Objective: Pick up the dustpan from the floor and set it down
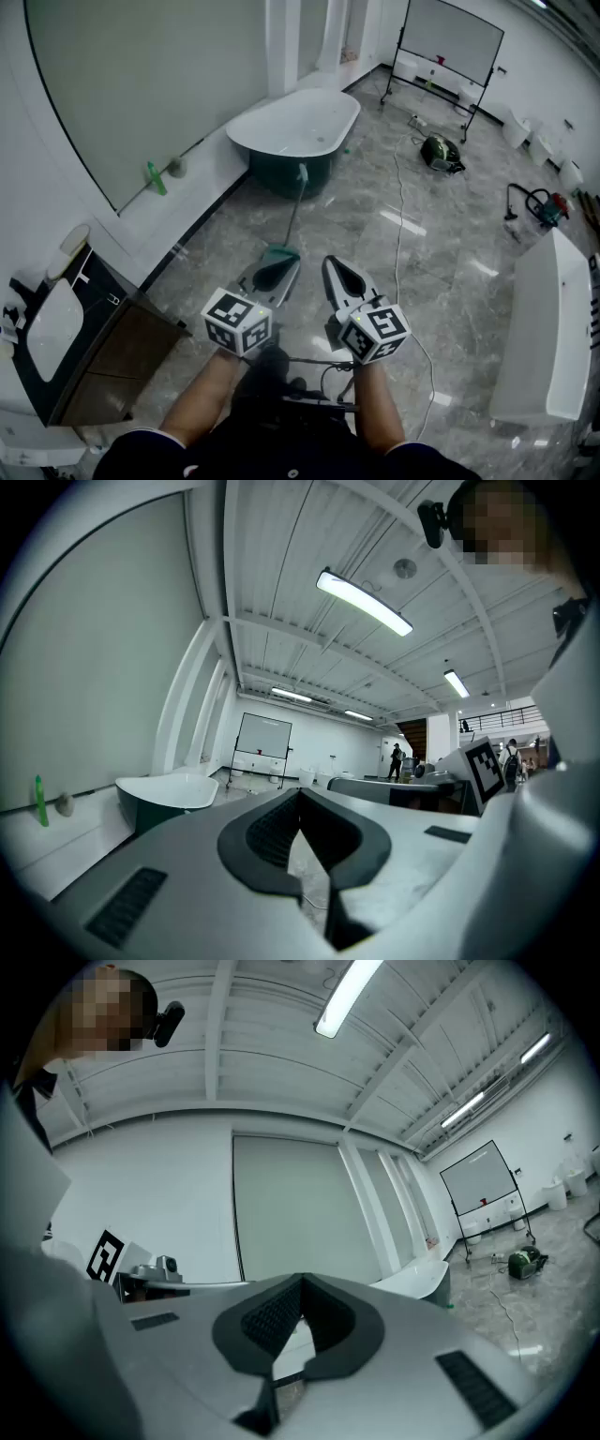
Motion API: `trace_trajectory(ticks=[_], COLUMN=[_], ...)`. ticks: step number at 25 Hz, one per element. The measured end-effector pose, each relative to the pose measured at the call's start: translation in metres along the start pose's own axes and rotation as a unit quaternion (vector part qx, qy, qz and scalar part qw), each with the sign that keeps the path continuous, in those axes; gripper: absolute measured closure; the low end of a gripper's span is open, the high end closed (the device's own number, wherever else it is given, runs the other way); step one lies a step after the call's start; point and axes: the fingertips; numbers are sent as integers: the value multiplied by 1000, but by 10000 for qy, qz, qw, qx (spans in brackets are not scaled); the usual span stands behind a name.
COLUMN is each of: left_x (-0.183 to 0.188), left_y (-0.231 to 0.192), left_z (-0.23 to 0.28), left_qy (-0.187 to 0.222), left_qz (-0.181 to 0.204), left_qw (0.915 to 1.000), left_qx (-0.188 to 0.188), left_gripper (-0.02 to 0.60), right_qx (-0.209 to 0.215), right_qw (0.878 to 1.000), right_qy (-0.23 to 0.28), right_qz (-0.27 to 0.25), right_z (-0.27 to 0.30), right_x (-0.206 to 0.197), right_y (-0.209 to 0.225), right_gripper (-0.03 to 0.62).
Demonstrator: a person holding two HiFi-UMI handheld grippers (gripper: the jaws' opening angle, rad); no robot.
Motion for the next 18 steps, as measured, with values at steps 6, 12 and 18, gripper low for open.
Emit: trace_trajectory(ticks=[6,12,18], left_x=[-3,-2,-5], left_y=[1,1,-1], left_z=[9,13,21], left_qy=[-23,-44,-94], left_qz=[-11,6,32], left_qw=[10000,10000,9999], left_qx=[2,16,42], left_gripper=[568,568,568], right_qx=[6,10,2], right_qw=[10000,10000,9999], right_qy=[26,44,63], right_qz=[18,26,95], right_z=[1,1,3], right_x=[1,2,-1], right_y=[7,12,20], right_gripper=[588,588,588])
Point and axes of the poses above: the fingertips, and each gripper's own axes: z forward along the fingers, y to its right, x out of its top, and after that the axes turned 9 degrees about x, right-handed
